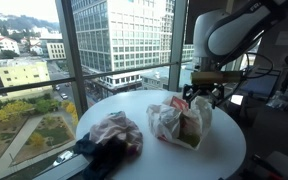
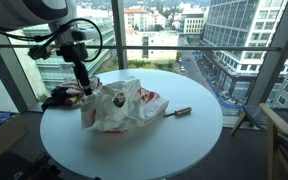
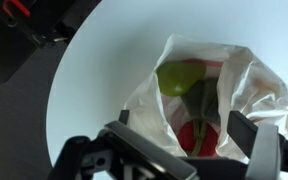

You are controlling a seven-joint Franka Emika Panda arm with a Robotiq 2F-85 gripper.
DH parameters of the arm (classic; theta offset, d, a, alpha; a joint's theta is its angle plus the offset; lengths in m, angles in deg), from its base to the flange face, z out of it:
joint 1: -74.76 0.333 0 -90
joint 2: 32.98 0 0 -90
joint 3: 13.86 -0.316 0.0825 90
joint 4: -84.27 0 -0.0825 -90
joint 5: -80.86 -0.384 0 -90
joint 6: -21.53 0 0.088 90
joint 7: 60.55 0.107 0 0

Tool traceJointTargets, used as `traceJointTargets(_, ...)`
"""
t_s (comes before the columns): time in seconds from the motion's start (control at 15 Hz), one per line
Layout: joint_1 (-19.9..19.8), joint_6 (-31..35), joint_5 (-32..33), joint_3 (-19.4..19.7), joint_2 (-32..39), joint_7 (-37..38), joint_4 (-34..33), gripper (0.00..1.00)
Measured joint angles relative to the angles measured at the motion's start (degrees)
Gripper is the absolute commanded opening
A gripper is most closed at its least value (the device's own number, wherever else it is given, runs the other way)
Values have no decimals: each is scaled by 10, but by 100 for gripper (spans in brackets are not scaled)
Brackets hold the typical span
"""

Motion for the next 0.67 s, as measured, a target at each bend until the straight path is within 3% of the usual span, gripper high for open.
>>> traceJointTargets(0.33, -6, -19, 207, 13, 103, 179, -82, 100)
traceJointTargets(0.53, 19, -65, 267, 38, 145, 246, -120, 100)
traceJointTargets(0.67, 42, -102, 272, 56, 171, 267, -142, 100)
